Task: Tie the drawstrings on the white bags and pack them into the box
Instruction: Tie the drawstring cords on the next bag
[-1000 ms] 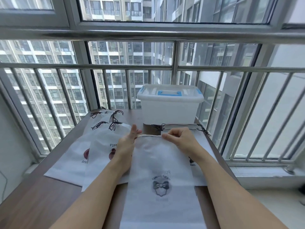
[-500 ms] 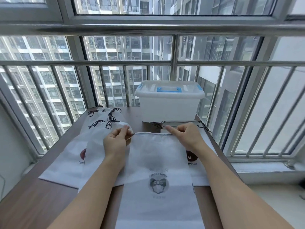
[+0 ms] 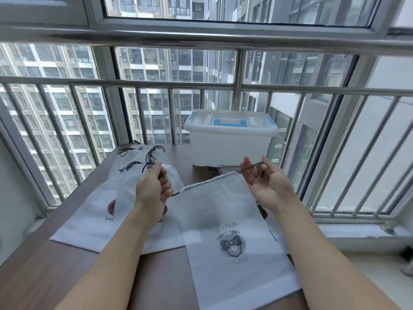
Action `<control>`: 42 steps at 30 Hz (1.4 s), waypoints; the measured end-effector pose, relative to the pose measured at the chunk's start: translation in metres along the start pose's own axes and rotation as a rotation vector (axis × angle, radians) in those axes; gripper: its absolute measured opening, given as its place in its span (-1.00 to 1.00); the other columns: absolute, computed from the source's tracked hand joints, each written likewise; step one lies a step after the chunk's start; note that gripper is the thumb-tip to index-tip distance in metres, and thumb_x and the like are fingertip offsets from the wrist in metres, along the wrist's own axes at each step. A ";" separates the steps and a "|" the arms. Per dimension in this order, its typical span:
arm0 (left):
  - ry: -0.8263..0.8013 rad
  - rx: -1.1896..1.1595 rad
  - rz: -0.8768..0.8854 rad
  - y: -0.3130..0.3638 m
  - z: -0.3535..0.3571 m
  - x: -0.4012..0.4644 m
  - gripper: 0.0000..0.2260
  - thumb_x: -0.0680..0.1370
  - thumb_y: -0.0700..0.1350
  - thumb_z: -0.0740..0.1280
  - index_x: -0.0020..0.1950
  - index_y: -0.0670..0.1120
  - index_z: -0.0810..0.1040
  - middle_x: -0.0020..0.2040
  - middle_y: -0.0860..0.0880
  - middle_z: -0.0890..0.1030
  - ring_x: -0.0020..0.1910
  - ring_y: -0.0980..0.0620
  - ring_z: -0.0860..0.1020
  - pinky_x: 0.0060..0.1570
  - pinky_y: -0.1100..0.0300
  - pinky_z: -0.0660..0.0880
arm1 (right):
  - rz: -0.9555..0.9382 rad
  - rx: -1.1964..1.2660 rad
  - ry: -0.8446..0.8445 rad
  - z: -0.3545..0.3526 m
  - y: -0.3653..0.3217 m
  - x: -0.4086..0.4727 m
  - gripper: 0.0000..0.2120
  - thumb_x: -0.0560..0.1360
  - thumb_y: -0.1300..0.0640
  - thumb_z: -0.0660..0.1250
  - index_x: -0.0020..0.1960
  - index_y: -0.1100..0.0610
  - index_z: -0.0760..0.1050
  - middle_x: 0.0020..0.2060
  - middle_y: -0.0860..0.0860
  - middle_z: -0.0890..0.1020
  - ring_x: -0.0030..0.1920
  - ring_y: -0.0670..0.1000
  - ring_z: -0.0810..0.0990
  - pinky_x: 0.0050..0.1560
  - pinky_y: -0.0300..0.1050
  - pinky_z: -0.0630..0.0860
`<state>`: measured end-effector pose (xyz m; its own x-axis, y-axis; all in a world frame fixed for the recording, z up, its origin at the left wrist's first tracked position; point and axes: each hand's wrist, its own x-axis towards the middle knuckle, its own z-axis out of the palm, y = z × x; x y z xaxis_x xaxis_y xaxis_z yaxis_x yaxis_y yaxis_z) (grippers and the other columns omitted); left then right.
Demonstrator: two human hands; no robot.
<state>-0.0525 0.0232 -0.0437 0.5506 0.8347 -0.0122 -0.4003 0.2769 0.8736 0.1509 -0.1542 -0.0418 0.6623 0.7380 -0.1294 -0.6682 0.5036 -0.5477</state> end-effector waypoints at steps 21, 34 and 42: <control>0.015 0.865 0.535 0.032 -0.034 -0.002 -0.51 0.61 -0.14 0.35 -0.43 -0.17 0.19 -0.47 -0.02 0.14 -0.53 0.07 0.08 -0.53 0.27 0.11 | -0.136 -0.578 0.174 -0.005 -0.030 -0.007 -0.57 0.64 0.16 0.28 -0.33 0.02 0.18 -0.52 -0.06 0.11 -0.56 -0.08 0.05 -0.55 -0.21 -0.02; -0.231 1.146 0.591 -0.001 -0.032 -0.002 -0.70 0.46 0.00 0.51 -0.33 -0.07 0.46 -0.49 0.05 0.27 -0.53 0.11 0.27 -0.45 0.21 0.31 | -0.300 -1.557 -0.064 0.004 0.007 -0.010 -0.64 0.49 -0.23 0.42 -0.10 0.08 0.55 -0.28 -0.05 0.60 -0.32 -0.04 0.54 -0.28 -0.15 0.40; -0.405 1.440 0.393 0.001 -0.026 -0.006 -0.72 0.50 0.17 0.39 -0.36 0.10 0.65 -0.26 0.02 0.47 -0.29 0.15 0.46 -0.28 0.23 0.30 | 0.008 -1.810 -0.415 0.008 0.017 -0.021 -0.54 0.46 -0.20 0.48 -0.29 0.19 0.49 -0.39 -0.01 0.36 -0.33 0.02 0.28 -0.23 -0.07 0.21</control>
<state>-0.0748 0.0310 -0.0555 0.8334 0.4965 0.2429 0.3271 -0.7973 0.5072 0.1229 -0.1571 -0.0415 0.3594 0.9274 -0.1034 0.6454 -0.3270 -0.6903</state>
